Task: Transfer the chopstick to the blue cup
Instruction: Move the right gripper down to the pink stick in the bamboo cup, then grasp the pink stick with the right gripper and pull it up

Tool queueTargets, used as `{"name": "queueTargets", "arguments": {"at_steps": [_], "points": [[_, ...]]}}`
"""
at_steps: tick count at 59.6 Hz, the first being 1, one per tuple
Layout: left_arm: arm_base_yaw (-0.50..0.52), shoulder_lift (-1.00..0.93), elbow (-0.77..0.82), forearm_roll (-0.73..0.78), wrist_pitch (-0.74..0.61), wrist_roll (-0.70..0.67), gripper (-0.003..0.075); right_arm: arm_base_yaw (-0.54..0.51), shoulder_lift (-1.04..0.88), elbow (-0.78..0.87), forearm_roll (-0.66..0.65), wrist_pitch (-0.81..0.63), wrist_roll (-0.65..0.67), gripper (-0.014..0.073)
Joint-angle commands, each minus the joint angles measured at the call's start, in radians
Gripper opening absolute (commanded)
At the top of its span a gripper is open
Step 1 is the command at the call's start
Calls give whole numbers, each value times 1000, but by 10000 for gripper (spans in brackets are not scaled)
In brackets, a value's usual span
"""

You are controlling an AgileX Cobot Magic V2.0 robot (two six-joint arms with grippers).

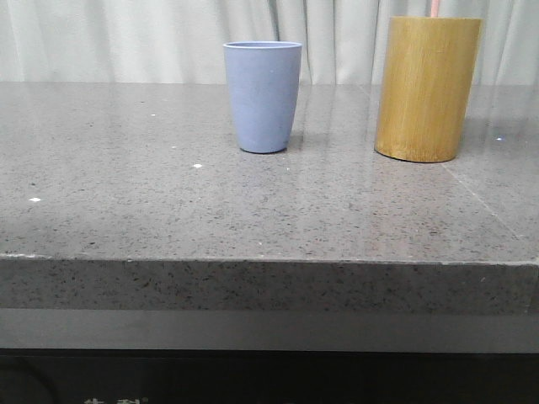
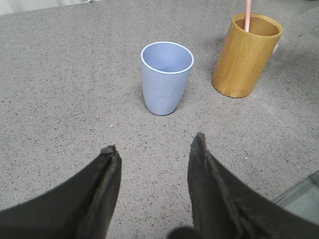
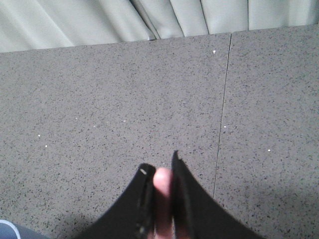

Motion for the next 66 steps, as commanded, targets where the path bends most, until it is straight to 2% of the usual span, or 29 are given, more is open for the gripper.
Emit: {"name": "queueTargets", "arguments": {"at_steps": [1, 12, 23, 46, 53, 66], "points": [[-6, -8, -25, -16, -75, -1, 315, -2, -47, -37, 25, -48, -11, 1], [-6, -8, -25, -16, -75, -1, 315, -2, -56, -37, 25, -44, -11, -69], [-6, -8, -25, -16, -75, -1, 315, -2, -94, -37, 23, -59, -13, -69], [-6, -8, -25, -16, -75, -1, 315, 4, -314, -37, 23, -199, -67, -69], [-6, -8, -25, -16, -75, -1, 315, 44, -369, -37, 23, -236, -118, -69], [-6, -8, -25, -16, -75, -1, 315, 239, -391, -37, 23, -340, -172, -69]]}}
